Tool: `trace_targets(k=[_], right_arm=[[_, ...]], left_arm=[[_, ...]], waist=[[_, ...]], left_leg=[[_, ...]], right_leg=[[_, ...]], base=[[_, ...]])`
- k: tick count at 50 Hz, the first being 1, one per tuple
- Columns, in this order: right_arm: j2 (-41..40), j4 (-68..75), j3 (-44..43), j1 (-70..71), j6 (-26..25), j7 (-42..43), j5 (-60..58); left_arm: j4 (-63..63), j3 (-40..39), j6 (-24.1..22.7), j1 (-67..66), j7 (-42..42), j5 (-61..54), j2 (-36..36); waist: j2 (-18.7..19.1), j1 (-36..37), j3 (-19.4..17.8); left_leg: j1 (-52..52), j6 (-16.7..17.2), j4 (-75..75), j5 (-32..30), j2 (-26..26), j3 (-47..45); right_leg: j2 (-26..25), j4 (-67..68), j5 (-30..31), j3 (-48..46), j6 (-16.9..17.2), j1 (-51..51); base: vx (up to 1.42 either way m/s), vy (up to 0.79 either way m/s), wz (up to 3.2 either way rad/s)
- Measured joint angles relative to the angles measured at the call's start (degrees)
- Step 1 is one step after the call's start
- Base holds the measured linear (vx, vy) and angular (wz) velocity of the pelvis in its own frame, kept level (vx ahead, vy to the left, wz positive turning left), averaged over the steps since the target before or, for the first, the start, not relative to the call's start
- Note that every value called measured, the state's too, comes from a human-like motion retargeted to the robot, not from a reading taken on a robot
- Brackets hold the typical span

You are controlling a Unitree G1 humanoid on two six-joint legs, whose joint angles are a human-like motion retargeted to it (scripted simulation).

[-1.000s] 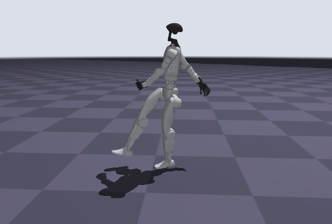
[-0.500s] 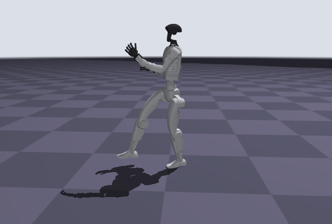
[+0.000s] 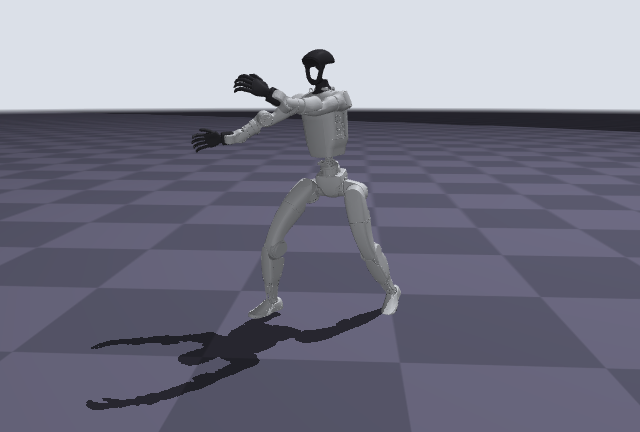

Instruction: Kungfu

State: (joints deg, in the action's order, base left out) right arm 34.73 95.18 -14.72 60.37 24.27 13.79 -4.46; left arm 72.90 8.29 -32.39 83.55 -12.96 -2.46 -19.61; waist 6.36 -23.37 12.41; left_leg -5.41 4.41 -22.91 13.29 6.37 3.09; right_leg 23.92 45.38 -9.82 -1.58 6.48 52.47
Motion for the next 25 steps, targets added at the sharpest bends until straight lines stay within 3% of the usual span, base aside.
trace_targets(k=[2, 5, 8, 13, 17, 21, 25], right_arm=[[1.04, -3.50, 1.37, -0.08, 5.26, 3.10, 6.47], [1.72, -7.99, 0.88, -0.67, 8.77, 8.32, 1.87], [3.49, -9.80, 1.45, -0.53, 6.62, 7.91, -0.47], [6.09, -13.78, 1.35, -0.89, 7.46, 2.46, 7.18], [7.14, -19.18, 0.77, -3.00, 8.35, -1.86, 17.07], [6.09, -28.84, 1.09, -8.78, 6.33, -12.35, 29.60], [2.56, -43.23, 0.10, -20.52, -2.14, -28.94, 42.36]], left_arm=[[-0.04, -1.54, -3.28, -1.71, 6.22, 2.08, 1.01], [0.32, -2.57, -3.76, -3.46, 10.38, 6.64, 0.84], [0.51, -2.92, -1.71, -4.22, 7.13, 7.18, 1.28], [0.10, -3.91, 0.73, -4.86, -0.70, -0.27, 2.42], [-1.28, -5.80, 3.10, -6.86, -5.26, -9.27, 3.61], [-6.85, -10.27, 10.19, -14.10, -16.14, -19.47, 5.20], [-15.78, -13.49, 21.74, -28.69, -30.33, -26.21, 5.62]], waist=[[0.01, -1.07, -0.33], [2.24, -2.63, -1.54], [3.01, -3.35, -2.58], [4.04, -5.25, -5.88], [3.97, -5.40, -8.01], [4.16, -5.15, -9.40], [4.58, -3.69, -8.65]], left_leg=[[0.11, 0.76, 2.74, -2.72, 3.14, -9.87], [1.67, 3.51, 8.90, -6.56, 6.67, -21.69], [1.88, 5.56, 13.62, -10.13, 8.47, -29.94], [-0.31, 8.76, 16.96, -15.75, 11.98, -38.49], [-2.26, 8.42, 18.41, -18.26, 12.49, -40.96], [-3.11, 7.25, 20.33, -19.37, 12.26, -41.61], [-3.46, 7.68, 22.16, -19.68, 11.17, -40.27]], right_leg=[[0.59, 2.34, -2.32, -0.39, -0.85, 0.73], [0.95, 4.49, -4.44, -2.55, -2.56, 1.20], [0.86, 5.53, -6.36, -4.25, -3.84, 1.62], [2.02, 6.00, -8.31, -7.87, -4.35, 0.49], [3.28, 6.06, -9.61, -9.81, -5.10, -0.48], [4.00, 6.07, -10.96, -10.88, -5.25, -1.70], [4.76, 7.06, -12.53, -11.38, -5.30, -2.11]], base=[[0.02, -0.42, 1.33], [0.05, -0.39, 1.02], [-0.09, -0.25, 0.87], [-0.18, -0.19, 0.99], [-0.21, -0.10, 0.87], [-0.17, -0.01, 0.68], [0.00, 0.05, 0.53]])
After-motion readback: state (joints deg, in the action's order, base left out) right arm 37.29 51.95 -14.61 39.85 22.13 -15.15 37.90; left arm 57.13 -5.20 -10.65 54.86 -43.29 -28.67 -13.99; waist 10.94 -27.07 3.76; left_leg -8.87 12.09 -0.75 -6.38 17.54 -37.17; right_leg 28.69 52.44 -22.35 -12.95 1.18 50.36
